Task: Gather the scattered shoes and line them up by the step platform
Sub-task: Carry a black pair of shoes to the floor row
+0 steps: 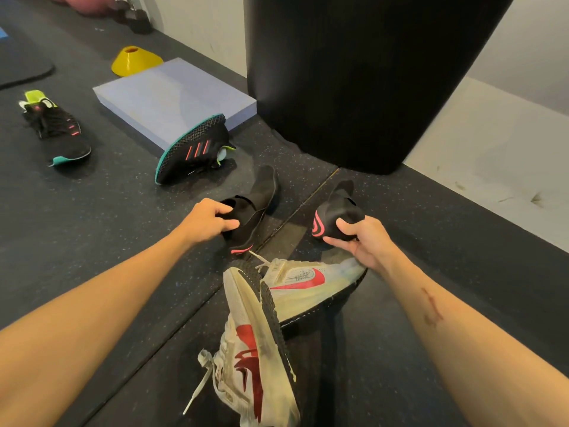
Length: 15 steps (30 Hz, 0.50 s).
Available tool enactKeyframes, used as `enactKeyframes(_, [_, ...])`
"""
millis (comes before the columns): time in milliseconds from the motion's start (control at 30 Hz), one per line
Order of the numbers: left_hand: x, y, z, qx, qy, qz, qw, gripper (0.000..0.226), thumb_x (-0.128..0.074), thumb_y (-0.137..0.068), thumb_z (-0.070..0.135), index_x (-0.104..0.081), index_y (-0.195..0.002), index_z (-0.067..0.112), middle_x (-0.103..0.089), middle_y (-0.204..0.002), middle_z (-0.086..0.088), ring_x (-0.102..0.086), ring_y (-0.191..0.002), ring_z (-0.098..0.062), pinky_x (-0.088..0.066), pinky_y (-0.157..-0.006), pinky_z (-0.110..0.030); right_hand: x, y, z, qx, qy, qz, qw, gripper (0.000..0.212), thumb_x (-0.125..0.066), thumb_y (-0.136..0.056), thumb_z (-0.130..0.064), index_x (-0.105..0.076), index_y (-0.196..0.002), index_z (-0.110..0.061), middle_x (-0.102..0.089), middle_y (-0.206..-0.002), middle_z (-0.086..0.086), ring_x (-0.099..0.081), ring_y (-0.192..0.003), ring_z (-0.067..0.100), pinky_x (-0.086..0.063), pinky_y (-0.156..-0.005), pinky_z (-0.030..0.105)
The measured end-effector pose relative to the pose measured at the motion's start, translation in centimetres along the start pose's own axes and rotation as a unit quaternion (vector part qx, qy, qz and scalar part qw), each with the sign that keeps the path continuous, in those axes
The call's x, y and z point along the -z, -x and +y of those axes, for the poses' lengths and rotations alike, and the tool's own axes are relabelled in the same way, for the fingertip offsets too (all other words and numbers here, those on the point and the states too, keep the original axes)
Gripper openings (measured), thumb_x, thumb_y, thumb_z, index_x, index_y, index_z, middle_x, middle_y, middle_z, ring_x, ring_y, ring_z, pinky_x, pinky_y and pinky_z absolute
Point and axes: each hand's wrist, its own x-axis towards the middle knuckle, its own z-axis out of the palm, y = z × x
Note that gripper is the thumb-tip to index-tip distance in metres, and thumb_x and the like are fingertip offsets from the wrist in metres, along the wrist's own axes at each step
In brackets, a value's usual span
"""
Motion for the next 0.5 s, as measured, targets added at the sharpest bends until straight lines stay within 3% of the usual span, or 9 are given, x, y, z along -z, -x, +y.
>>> enactKeyframes(67, [-0.3, 0.1, 1.0, -0.017, 0.0, 0.003, 1.0, 0.012, -0.066, -0.086, 0.009, -0.074, -0.079, 0.013, -0.071, -0.08, 0.001, -0.061, -0.076, -0.007, -0.046, -0.078, -0.03, -0.5, 0.1, 0.0, 0.002, 0.01, 0.001, 1.0, 0.027, -0.058, -0.088, 0.01, -0.064, -0.109, -0.007, -0.07, -0.112, 0.01, -0.064, -0.105, 0.033, -0.059, -0.074, 0.043])
enactKeyframes(167, [-0.5, 0.2, 2.3, -0.033, 0.011, 0.016, 0.999, 0.01, -0.065, -0.088, 0.009, -0.073, -0.083, 0.01, -0.07, -0.084, -0.003, -0.062, -0.083, -0.016, -0.046, -0.083, -0.033, -1.6, 0.3, -0.1, 0.013, 0.038, 0.001, 0.999, 0.027, -0.058, -0.088, 0.009, -0.063, -0.11, -0.007, -0.069, -0.113, 0.009, -0.065, -0.102, 0.032, -0.06, -0.072, 0.042])
enactKeyframes(267, [-0.4, 0.3, 3.7, -0.055, 0.0, 0.037, 0.998, 0.011, -0.064, -0.088, 0.009, -0.074, -0.094, 0.007, -0.072, -0.096, -0.01, -0.064, -0.094, -0.02, -0.048, -0.085, -0.034, -3.5, 0.4, -0.7, 0.035, 0.165, 0.021, 0.985, 0.031, -0.059, -0.09, 0.004, -0.06, -0.12, -0.003, -0.065, -0.121, 0.011, -0.067, -0.096, 0.028, -0.061, -0.073, 0.04])
enactKeyframes(300, [-0.4, 0.4, 4.2, -0.072, -0.014, 0.041, 0.996, 0.011, -0.064, -0.088, 0.009, -0.074, -0.092, 0.008, -0.072, -0.097, -0.011, -0.063, -0.09, -0.018, -0.047, -0.081, -0.032, -4.2, 0.5, -1.0, 0.046, 0.253, 0.029, 0.966, 0.03, -0.061, -0.09, 0.001, -0.06, -0.121, -0.001, -0.064, -0.12, 0.012, -0.068, -0.09, 0.026, -0.061, -0.067, 0.035])
enactKeyframes(367, [-0.3, 0.6, 5.2, -0.107, -0.051, 0.047, 0.992, 0.011, -0.063, -0.088, 0.007, -0.074, -0.092, 0.008, -0.072, -0.094, -0.009, -0.06, -0.084, -0.014, -0.045, -0.076, -0.03, -5.6, 0.6, -1.2, 0.097, 0.473, 0.038, 0.875, 0.021, -0.063, -0.091, -0.009, -0.06, -0.11, 0.0, -0.065, -0.107, 0.01, -0.07, -0.079, 0.025, -0.057, -0.053, 0.025])
enactKeyframes(433, [-0.1, 0.9, 6.1, -0.123, -0.066, 0.061, 0.988, 0.011, -0.063, -0.088, 0.007, -0.073, -0.088, 0.004, -0.071, -0.09, -0.01, -0.061, -0.081, -0.02, -0.045, -0.073, -0.035, -7.1, 1.3, -1.2, 0.157, 0.605, 0.043, 0.779, 0.017, -0.062, -0.091, -0.017, -0.06, -0.101, -0.003, -0.064, -0.101, 0.01, -0.068, -0.08, 0.029, -0.058, -0.063, 0.031])
enactKeyframes(500, [0.3, 1.7, 7.1, -0.127, -0.071, 0.095, 0.985, 0.014, -0.062, -0.088, 0.009, -0.069, -0.081, -0.001, -0.069, -0.083, -0.017, -0.061, -0.077, -0.026, -0.046, -0.071, -0.04, -9.1, 2.7, -1.6, 0.194, 0.639, 0.048, 0.743, 0.014, -0.061, -0.091, -0.019, -0.059, -0.091, -0.005, -0.059, -0.094, 0.009, -0.061, -0.079, 0.028, -0.052, -0.065, 0.033])
